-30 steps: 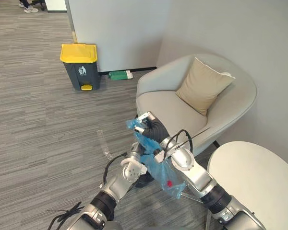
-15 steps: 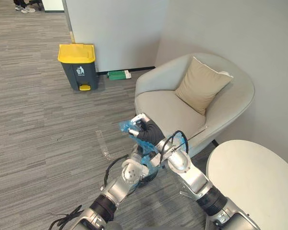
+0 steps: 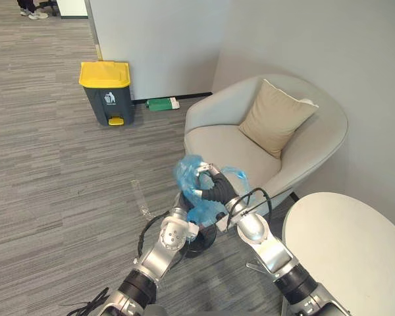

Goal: Gather rubbish on tea table into small bin, then transfer packed bag to large trash can.

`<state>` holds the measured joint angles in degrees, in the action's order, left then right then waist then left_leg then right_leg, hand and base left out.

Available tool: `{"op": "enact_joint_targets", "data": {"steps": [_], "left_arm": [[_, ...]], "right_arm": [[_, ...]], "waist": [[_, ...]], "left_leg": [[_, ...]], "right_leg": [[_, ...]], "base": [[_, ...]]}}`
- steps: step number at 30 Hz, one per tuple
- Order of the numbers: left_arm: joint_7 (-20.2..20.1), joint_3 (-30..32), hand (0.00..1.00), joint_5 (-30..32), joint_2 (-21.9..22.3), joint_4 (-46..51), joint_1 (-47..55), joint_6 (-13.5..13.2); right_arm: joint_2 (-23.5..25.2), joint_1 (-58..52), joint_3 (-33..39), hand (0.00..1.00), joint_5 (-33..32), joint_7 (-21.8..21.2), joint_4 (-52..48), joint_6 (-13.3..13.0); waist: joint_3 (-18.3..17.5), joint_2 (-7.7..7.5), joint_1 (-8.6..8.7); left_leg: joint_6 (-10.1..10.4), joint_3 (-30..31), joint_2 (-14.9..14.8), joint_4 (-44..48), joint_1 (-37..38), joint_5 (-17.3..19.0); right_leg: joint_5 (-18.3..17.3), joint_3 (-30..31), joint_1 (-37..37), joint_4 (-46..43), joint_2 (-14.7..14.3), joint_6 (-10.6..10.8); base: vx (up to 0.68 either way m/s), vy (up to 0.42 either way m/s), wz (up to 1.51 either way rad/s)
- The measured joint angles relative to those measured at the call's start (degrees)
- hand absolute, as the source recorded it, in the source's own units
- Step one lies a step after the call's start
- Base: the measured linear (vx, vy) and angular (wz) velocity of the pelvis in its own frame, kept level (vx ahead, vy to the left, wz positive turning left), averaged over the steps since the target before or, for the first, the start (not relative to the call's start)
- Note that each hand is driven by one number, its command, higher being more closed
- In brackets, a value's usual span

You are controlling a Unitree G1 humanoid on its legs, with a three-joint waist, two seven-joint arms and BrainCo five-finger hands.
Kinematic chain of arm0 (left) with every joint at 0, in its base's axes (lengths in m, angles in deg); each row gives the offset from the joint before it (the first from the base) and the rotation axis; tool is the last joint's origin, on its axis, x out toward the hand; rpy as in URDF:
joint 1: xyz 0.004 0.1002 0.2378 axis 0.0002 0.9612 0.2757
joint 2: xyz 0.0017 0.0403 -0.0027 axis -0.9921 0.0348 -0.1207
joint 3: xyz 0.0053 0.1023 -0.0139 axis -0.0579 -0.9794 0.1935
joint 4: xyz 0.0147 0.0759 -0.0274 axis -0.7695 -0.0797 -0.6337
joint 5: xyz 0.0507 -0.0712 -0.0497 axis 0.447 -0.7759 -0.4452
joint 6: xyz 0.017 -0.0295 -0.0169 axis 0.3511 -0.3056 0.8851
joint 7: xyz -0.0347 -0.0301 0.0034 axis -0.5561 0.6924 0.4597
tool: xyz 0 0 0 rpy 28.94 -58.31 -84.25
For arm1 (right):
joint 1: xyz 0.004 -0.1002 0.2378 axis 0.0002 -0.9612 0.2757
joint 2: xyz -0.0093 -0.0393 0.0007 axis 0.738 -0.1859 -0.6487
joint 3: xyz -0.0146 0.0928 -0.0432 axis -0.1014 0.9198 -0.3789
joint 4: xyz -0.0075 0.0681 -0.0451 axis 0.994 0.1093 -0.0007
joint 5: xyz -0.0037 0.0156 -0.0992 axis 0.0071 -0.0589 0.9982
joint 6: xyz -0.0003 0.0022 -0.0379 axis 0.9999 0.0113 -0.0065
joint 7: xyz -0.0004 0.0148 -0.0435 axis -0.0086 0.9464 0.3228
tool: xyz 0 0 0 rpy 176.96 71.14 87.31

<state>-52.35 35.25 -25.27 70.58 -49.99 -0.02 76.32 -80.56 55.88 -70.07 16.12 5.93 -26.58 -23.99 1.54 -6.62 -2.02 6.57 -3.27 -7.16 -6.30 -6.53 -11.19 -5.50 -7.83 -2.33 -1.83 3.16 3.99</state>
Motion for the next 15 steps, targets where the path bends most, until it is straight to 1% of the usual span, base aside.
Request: {"op": "enact_joint_targets", "data": {"steps": [1,4,6,8,9,11,15], "left_arm": [[0.01,0.53,1.00,0.00,-0.01,0.61,0.51,-0.03],[-0.02,2.60,1.00,-0.14,-0.02,2.04,2.50,-0.07],[0.00,3.19,1.00,-0.47,-0.01,2.43,3.76,-0.07],[0.00,4.33,1.00,-0.97,-0.03,3.31,5.46,-0.07],[0.00,4.88,1.00,-0.98,-0.03,3.74,6.10,-0.07],[0.00,5.64,1.00,-0.98,-0.02,4.37,6.57,-0.07],[-0.04,8.79,1.00,-1.03,0.14,7.24,9.85,-0.08]], "right_arm": [[-1.17,-0.07,0.67,0.00,1.04,0.30,-0.47,-0.02],[-5.67,-0.96,4.81,0.00,7.70,1.96,-2.43,-0.37],[-6.67,-2.93,7.23,0.00,9.88,3.16,-5.32,-0.59],[-6.80,-4.15,9.38,0.00,9.87,4.43,-7.34,-0.78],[-6.74,-5.13,10.62,0.00,9.85,4.96,-7.99,-1.25],[-6.51,-7.72,12.61,0.00,9.75,5.67,-9.31,-1.26],[-0.01,-14.47,19.23,0.00,9.25,7.38,-9.69,-1.52]], "waist": [[0.00,0.00,0.00],[0.02,0.04,0.17],[0.05,0.11,0.48],[0.11,0.19,1.28],[0.13,0.23,1.51],[0.28,0.44,1.51],[0.66,1.26,2.04]], "left_leg": [[-0.02,0.00,0.07,0.01,0.00,-0.01],[-0.25,0.19,0.39,-0.03,0.00,-0.20],[-0.32,0.42,0.62,-0.04,0.00,-0.25],[-0.42,0.50,0.81,-0.06,0.00,-0.32],[-0.45,0.52,0.87,-0.06,0.00,-0.32],[-0.61,0.60,0.96,-0.07,-0.01,-0.20],[-0.67,0.57,1.13,-0.07,-0.02,-0.13]], "right_leg": [[0.00,-0.01,-0.01,-0.04,0.05,0.00],[-0.06,-0.27,-0.01,-0.40,0.33,0.09],[-0.33,-0.59,0.04,-0.84,0.58,0.26],[-0.53,-0.76,0.17,-0.94,0.77,0.31],[-0.59,-0.82,0.17,-0.99,0.85,0.27],[-0.97,-0.95,0.17,-1.07,0.95,0.15],[-1.16,-1.06,0.17,-1.06,1.14,-0.17]], "base": [[0.00,0.000,0.03],[0.00,0.000,0.03],[0.00,0.001,0.07],[-0.02,0.004,0.05],[-0.03,0.005,0.03],[-0.01,0.002,0.02],[0.00,0.000,0.00]]}}
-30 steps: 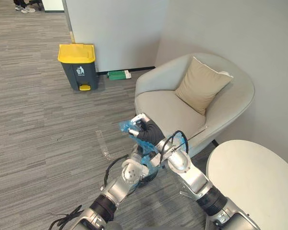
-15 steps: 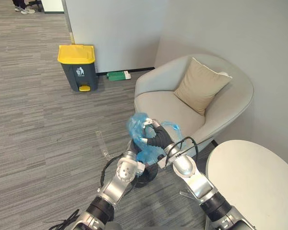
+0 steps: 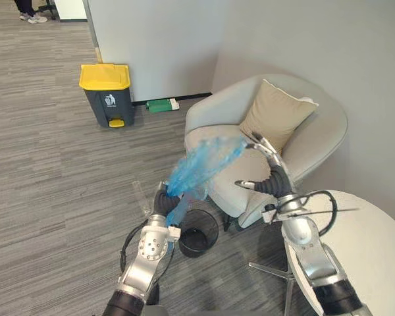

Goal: Gather rubbish on tea table into small bin, then transfer packed bag to large trash can.

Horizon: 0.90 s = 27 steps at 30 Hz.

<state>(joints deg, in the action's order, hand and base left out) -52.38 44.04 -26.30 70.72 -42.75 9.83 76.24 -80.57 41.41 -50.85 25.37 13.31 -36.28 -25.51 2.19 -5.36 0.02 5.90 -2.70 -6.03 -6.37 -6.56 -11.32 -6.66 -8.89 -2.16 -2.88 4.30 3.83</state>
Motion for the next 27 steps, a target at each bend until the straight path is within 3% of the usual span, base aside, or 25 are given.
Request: {"op": "enact_joint_targets", "data": {"steps": [7,13,18,27], "left_arm": [[-0.84,5.04,1.00,-1.46,1.42,0.11,6.42,0.02],[-2.35,8.64,1.00,-4.60,2.15,-5.40,7.70,0.01],[-3.25,11.63,1.00,-7.46,2.13,-14.52,7.95,0.04],[-5.29,15.41,1.00,-12.54,2.44,-29.79,8.42,0.10]], "right_arm": [[7.96,-9.48,6.38,0.00,-5.45,-0.37,4.50,0.47],[13.19,-11.44,12.52,0.00,-11.11,-0.97,23.87,2.34],[14.58,-11.33,16.50,0.00,-16.96,-1.68,38.54,2.91],[14.71,-9.06,18.74,0.00,-22.69,-2.24,53.44,3.71]], "waist": [[0.08,0.58,0.64],[0.19,1.71,0.73],[0.37,2.04,0.83],[1.64,2.32,0.82]], "left_leg": [[-0.14,-0.03,0.34,0.01,-0.06,0.07],[0.00,0.09,0.66,0.01,-0.14,1.16],[0.03,0.58,1.09,0.02,0.35,1.43],[-0.24,0.65,2.32,0.11,2.85,2.11]], "right_leg": [[-0.01,-0.10,0.01,0.18,0.36,0.03],[-0.38,-0.20,-0.12,0.26,0.75,0.43],[-0.64,-0.70,-1.22,0.70,1.03,0.98],[-1.40,-1.41,-4.39,1.18,2.10,1.50]], "base": [[0.00,0.000,0.00],[0.00,0.000,0.00],[0.04,-0.010,0.06],[0.06,-0.010,0.04]]}}
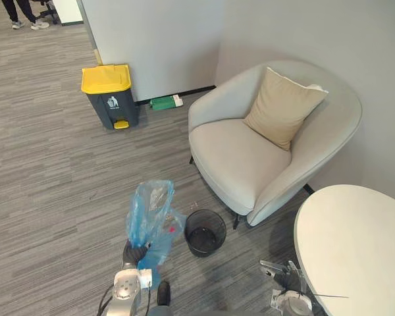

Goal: Gather rubbish on tea table into small bin, then transfer packed bag to large trash can.

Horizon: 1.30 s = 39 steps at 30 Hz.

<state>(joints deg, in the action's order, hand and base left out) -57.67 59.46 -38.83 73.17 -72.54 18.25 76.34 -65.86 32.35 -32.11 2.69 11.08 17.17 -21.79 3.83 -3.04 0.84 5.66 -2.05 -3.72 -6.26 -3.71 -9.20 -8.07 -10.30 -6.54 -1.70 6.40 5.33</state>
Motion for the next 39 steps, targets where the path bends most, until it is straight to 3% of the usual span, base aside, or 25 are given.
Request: {"op": "enact_joint_targets", "data": {"steps": [5,15,20,23,24,25,26,27,28,30,34,35,36,38,39], "left_arm": [[-0.11,0.57,1.00,-1.18,0.00,-4.70,0.00,0.04],[-0.11,0.71,1.00,-1.04,0.11,-9.78,0.48,0.10],[-0.06,0.45,1.00,-1.59,0.97,-9.25,-1.98,-0.07],[-0.02,-0.53,1.00,-2.65,1.38,-4.71,-3.23,-0.20],[-0.01,-0.96,1.00,-2.90,1.62,-3.36,-3.54,-0.23],[0.05,-0.63,1.00,-3.21,1.66,-2.89,-3.01,-0.38],[0.06,-0.66,1.00,-3.26,1.76,-3.06,-2.90,-0.35],[0.00,-0.90,1.00,-3.27,2.06,-3.25,-2.86,-0.36],[0.01,-0.92,1.00,-3.28,2.33,-3.26,-2.88,-0.37],[0.04,-1.63,1.00,-3.74,1.62,-3.24,-4.29,-1.28],[-0.14,-4.93,1.00,-3.69,0.38,-3.37,-5.54,-1.36],[-0.23,-5.87,1.00,-3.11,0.44,-3.53,-5.09,-1.22],[-0.23,-6.15,1.00,-2.95,0.41,-3.54,-4.61,-1.23],[-0.36,-6.96,1.00,-2.06,0.45,-3.67,-3.29,-1.16],[-0.55,-7.13,1.00,-1.92,0.44,-3.91,-3.28,-1.00]], "right_arm": [[0.07,0.48,-0.05,0.00,-1.84,-0.01,1.02,0.19],[0.73,1.51,-0.13,0.00,-2.18,0.03,3.65,0.29],[-0.11,4.02,-0.11,0.00,-3.07,0.42,5.58,0.27],[-1.13,7.87,0.03,0.00,-4.01,0.82,5.62,0.30],[-1.61,8.91,0.00,0.00,-3.89,1.18,5.48,0.33],[-1.13,10.01,-0.10,0.00,-3.80,1.49,5.38,0.27],[-1.24,10.49,-0.08,0.00,-3.75,1.63,5.19,0.20],[-1.79,11.01,-0.03,0.00,-3.71,1.69,5.32,0.26],[-1.91,11.15,0.03,0.00,-3.70,1.71,5.36,0.41],[-1.17,10.69,1.20,0.00,-3.66,1.92,5.34,0.98],[0.15,9.38,2.15,0.00,-3.11,1.87,5.62,1.88],[0.11,8.71,2.12,0.00,-1.93,1.71,5.79,2.42],[0.07,8.51,2.10,0.00,-1.90,1.65,5.92,2.46],[-0.30,8.28,1.89,0.00,-1.66,1.56,5.99,2.57],[-0.32,8.10,1.27,0.00,-1.63,1.46,6.44,2.56]], "waist": [[1.01,0.34,0.00],[1.88,-0.53,-0.08],[3.08,-0.10,-0.15],[4.51,0.38,-0.12],[4.78,0.49,0.04],[5.03,-0.40,-0.54],[5.22,-0.48,-0.37],[5.33,-0.37,-0.08],[5.14,0.30,0.12],[4.80,-0.43,0.07],[4.66,-0.42,0.64],[5.00,0.14,0.67],[5.03,0.20,0.52],[5.99,1.54,0.17],[6.53,2.57,0.38]], "left_leg": [[0.02,-0.05,0.06,-0.10,0.36,0.33],[0.25,0.28,0.74,-0.10,1.66,1.46],[0.01,3.62,1.82,2.06,-3.30,0.89],[-4.04,0.19,3.57,5.24,-10.73,-4.02],[-5.54,-2.64,3.40,4.73,-10.81,-3.25],[-8.17,-12.06,1.64,11.73,-10.79,4.35],[-8.62,-17.16,-0.03,15.64,-10.05,8.48],[-7.41,-22.58,-2.62,18.64,-9.18,11.09],[-6.53,-24.42,-2.96,19.40,-9.04,11.39],[-6.88,-25.72,-1.57,19.98,-9.36,11.51],[-8.11,-20.75,3.45,15.94,-9.12,11.18],[-9.31,-19.59,4.92,16.31,-8.18,14.35],[-9.30,-19.50,5.40,16.35,-7.56,15.24],[-10.20,-19.07,6.15,15.52,-4.81,16.00],[-10.16,-18.03,6.64,11.82,-2.04,15.99]], "right_leg": [[-0.30,0.04,-0.10,-0.11,0.17,0.04],[-2.02,-0.30,-1.42,-0.68,0.76,0.16],[-2.49,-5.13,0.57,-2.01,1.11,0.27],[-2.58,-8.83,5.38,-6.67,2.64,-0.12],[-1.81,-10.80,6.48,-7.99,4.17,-1.56],[-1.85,-11.45,5.34,-8.28,5.06,-1.61],[-1.83,-11.72,4.71,-8.64,5.75,-1.58],[-1.84,-12.59,4.34,-10.01,6.34,-1.55],[-1.83,-13.26,4.36,-11.13,6.85,-1.51],[-0.21,-16.94,4.25,-12.18,8.74,1.26],[1.38,-22.56,2.62,-13.32,11.59,3.44],[1.46,-22.52,3.45,-20.42,14.31,3.29],[1.70,-21.99,4.39,-23.57,15.38,2.43],[2.29,-14.96,10.89,-37.86,17.28,-8.40],[-1.99,-8.44,15.69,-45.14,13.42,-7.54]], "base": [[0.00,0.000,0.00],[0.01,-0.006,0.01],[0.04,-0.034,0.47],[-0.05,0.043,0.83],[-0.01,0.134,0.53],[0.08,0.112,0.33],[0.17,0.097,0.16],[0.15,0.068,0.23],[0.12,0.150,0.37],[0.06,0.224,0.42],[0.05,0.239,0.80],[0.03,0.193,0.54],[0.03,0.197,0.39],[0.05,0.186,0.14],[0.07,0.198,0.36]]}}
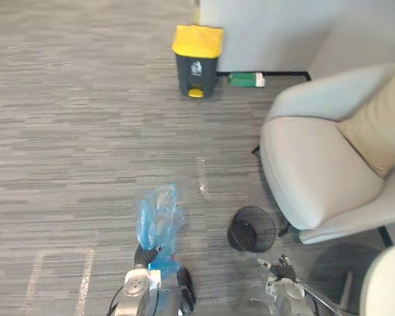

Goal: Gather rubbish on tea table into small bin, then transfer packed bag to large trash can.

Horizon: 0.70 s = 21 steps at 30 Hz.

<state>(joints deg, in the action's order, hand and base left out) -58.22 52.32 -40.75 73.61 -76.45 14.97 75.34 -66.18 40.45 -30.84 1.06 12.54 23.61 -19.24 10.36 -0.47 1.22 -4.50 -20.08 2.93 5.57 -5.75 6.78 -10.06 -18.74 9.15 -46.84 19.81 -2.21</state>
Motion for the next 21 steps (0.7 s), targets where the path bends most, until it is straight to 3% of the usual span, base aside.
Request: {"op": "enact_joint_targets", "data": {"steps": [1,2,3,4,5,6,8,10,11,12,14,15,16,17,19,21], "left_arm": [[-0.30,0.25,1.00,0.01,-0.29,-0.09,-0.29,0.01],[-0.56,0.71,1.00,0.11,-0.89,0.08,-0.39,-0.04],[-0.57,0.70,1.00,0.72,-1.09,0.93,-0.72,-0.33],[-0.56,0.90,1.00,0.97,-1.40,-0.10,-1.71,0.00],[-0.65,0.83,1.00,1.08,-1.29,-0.87,-2.24,0.25],[-0.66,0.56,1.00,1.13,-0.75,-0.97,-3.02,0.26],[-0.67,-0.70,1.00,1.18,-0.52,-0.95,-3.85,0.20],[-0.70,-1.31,1.00,1.66,-0.72,-0.50,-3.24,-0.08],[-0.70,-1.27,1.00,1.70,-0.82,-0.45,-2.81,-0.13],[-0.57,-0.65,1.00,1.68,-1.03,0.02,-0.65,0.07],[-0.85,0.73,1.00,1.69,-0.43,2.36,1.88,0.25],[-1.05,2.20,1.00,1.63,0.25,4.43,3.22,0.28],[-1.25,2.97,1.00,1.60,0.92,5.47,3.76,0.27],[-1.75,3.51,1.00,1.55,1.58,6.03,3.66,0.27],[-2.17,3.02,1.00,1.56,2.56,6.59,2.88,0.14],[-2.40,3.01,1.00,1.76,3.75,7.88,2.60,0.08]], "right_arm": [[0.15,0.02,-0.37,0.00,0.00,-0.15,1.25,-0.06],[0.71,-0.25,-0.41,0.00,0.01,-0.32,1.68,-0.07],[0.72,-1.54,-0.58,0.00,-0.01,-0.57,0.95,-0.24],[0.92,-1.07,-0.19,0.00,-0.33,-0.77,1.33,-0.22],[0.10,-0.85,-0.55,0.00,-0.27,-1.10,1.27,-0.05],[-0.59,-1.47,-0.61,0.00,-0.23,-1.14,1.09,-0.27],[-1.00,-2.69,-0.04,0.00,-0.05,-1.05,1.19,-0.17],[-0.93,-5.99,0.59,0.00,-0.07,-1.21,1.16,-0.08],[-0.90,-6.37,0.58,0.00,-0.06,-1.27,1.15,-0.05],[-0.17,-7.35,0.87,0.00,0.01,-1.53,1.08,0.12],[-0.44,-7.64,0.27,0.00,-0.05,-1.53,-2.11,0.16],[-0.86,-7.57,-1.06,0.00,-0.16,-1.55,-4.83,0.11],[-1.02,-7.56,-2.09,0.00,-0.18,-1.57,-6.03,-0.09],[-0.72,-7.17,-2.87,0.00,-0.27,-1.65,-6.84,-0.41],[0.37,-6.72,-3.61,0.00,-0.41,-1.68,-8.08,-0.41],[1.38,-5.29,-3.94,0.00,-0.39,-1.69,-8.05,-0.29]], "waist": [[0.01,0.54,0.94],[-0.30,-0.32,1.85],[0.07,-0.62,2.58],[1.13,-2.08,2.08],[1.13,-2.13,2.40],[1.22,-1.36,3.05],[1.38,-1.00,3.89],[0.99,-0.96,4.90],[0.78,-0.89,4.87],[-0.12,-1.44,4.87],[-0.15,0.55,4.41],[0.16,1.42,3.07],[0.15,1.54,1.79],[0.14,1.19,0.16],[0.22,0.24,-1.20],[0.45,-0.83,-1.59]], "left_leg": [[1.78,0.01,0.38,-4.54,2.48,1.15],[1.63,-0.30,1.15,-3.80,3.27,2.37],[-0.12,2.69,-1.00,5.32,3.81,6.03],[0.27,3.68,1.76,4.39,5.64,7.47],[0.24,3.78,2.07,4.58,6.30,7.53],[-0.23,5.50,1.97,4.56,6.33,7.86],[-0.18,9.75,2.09,3.59,7.29,7.85],[2.96,14.82,1.82,3.36,10.57,9.72],[3.57,14.93,1.67,3.60,11.05,10.07],[5.03,13.80,1.04,10.22,10.34,10.99],[6.69,9.29,-2.99,29.06,3.68,9.78],[6.31,6.72,-7.04,42.82,-1.25,4.65],[5.64,5.69,-9.11,49.16,-3.22,4.54],[4.90,5.44,-10.92,53.72,-5.90,7.29],[4.33,6.13,-11.93,51.76,-10.47,9.90],[5.17,8.20,-11.05,40.82,-15.59,10.29]], "right_leg": [[-2.35,2.28,2.95,-0.76,-4.48,1.69],[-3.47,3.32,4.82,0.61,-6.03,2.77],[-5.49,2.95,8.14,1.95,-8.83,3.43],[-6.07,3.77,9.67,4.26,-8.84,2.86],[-6.08,3.09,11.11,8.98,-10.77,2.07],[-4.10,2.59,12.98,16.16,-13.97,2.01],[1.08,3.60,13.94,25.89,-17.01,2.46],[3.99,3.02,13.04,26.49,-17.66,0.10],[4.39,2.79,12.65,26.56,-17.88,-0.21],[6.53,2.80,10.51,27.43,-18.49,-3.67],[5.31,2.46,4.91,30.77,-20.40,-4.03],[4.46,4.03,0.94,33.22,-21.98,-4.46],[3.69,5.49,-1.35,33.92,-22.67,-4.90],[2.57,7.17,-5.06,34.91,-22.73,-4.96],[1.92,8.83,-9.43,37.16,-21.46,-4.51],[-0.03,11.52,-13.01,38.95,-19.06,-2.13]], "base": [[0.17,0.176,0.54],[0.34,0.083,0.63],[0.43,0.049,0.37],[0.44,0.047,0.27],[0.37,0.093,0.29],[0.42,0.116,0.74],[0.40,0.042,1.17],[0.56,-0.041,1.30],[0.56,-0.077,0.97],[0.61,-0.077,0.57],[0.58,-0.040,0.18],[0.52,0.000,-0.47],[0.72,0.032,-0.80],[0.66,0.051,-0.75],[0.56,0.060,-0.47],[0.46,0.128,-0.45]]}}
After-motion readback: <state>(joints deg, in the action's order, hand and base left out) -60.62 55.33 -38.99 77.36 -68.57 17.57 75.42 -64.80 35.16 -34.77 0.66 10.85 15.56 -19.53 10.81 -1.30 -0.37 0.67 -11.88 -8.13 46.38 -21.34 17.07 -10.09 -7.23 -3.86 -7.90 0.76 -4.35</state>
